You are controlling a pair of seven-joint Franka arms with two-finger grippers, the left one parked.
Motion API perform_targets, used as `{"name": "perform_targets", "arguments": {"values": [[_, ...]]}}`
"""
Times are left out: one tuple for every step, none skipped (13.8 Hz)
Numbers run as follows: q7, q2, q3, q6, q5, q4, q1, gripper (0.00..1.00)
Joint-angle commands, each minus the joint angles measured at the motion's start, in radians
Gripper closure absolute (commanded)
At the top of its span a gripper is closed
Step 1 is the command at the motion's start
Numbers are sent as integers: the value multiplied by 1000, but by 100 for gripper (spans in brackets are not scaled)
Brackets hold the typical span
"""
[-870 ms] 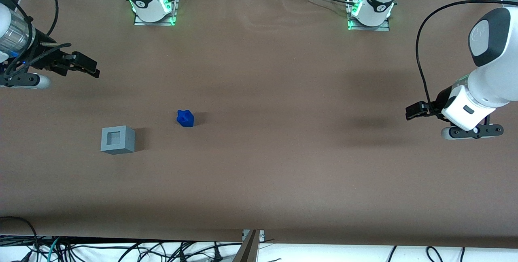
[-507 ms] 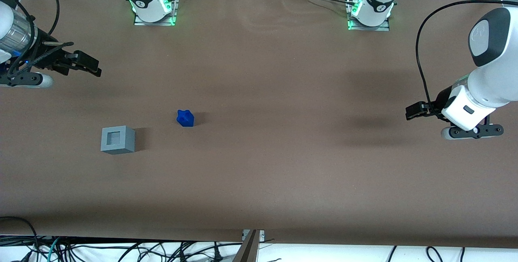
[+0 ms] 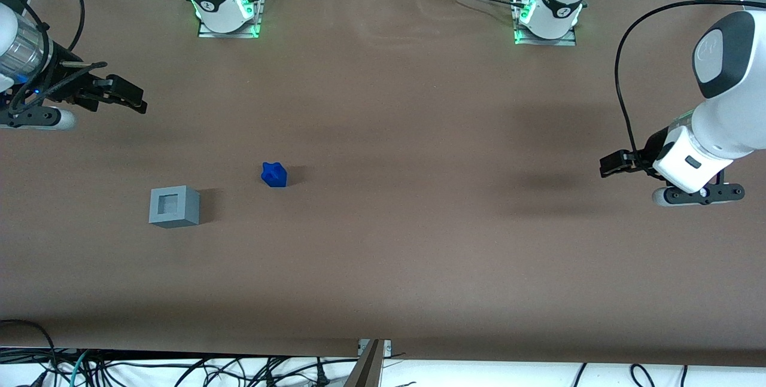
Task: Insert blue part into gray base with right arm
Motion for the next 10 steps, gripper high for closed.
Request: {"name": "perform_targets", "arguments": {"values": [[-12,-6,4,-25,-12,14,2,1],[-12,-6,4,-25,-12,16,2,1],[-12,-6,1,-23,-12,16,0,1],[-12,-6,0,-23,-12,16,0,1],[-10,-6,0,-23,-10,16,0,1],[-4,-6,-2,-23,-10,16,2,1],[-4,-4,-3,-25,-10,14,0,1],[-2,-6,-3,-23,-10,16,0,1],[2,-4,-3,-22,-10,16,2,1],[5,-4,-2,-20,-10,16,2,1]]}}
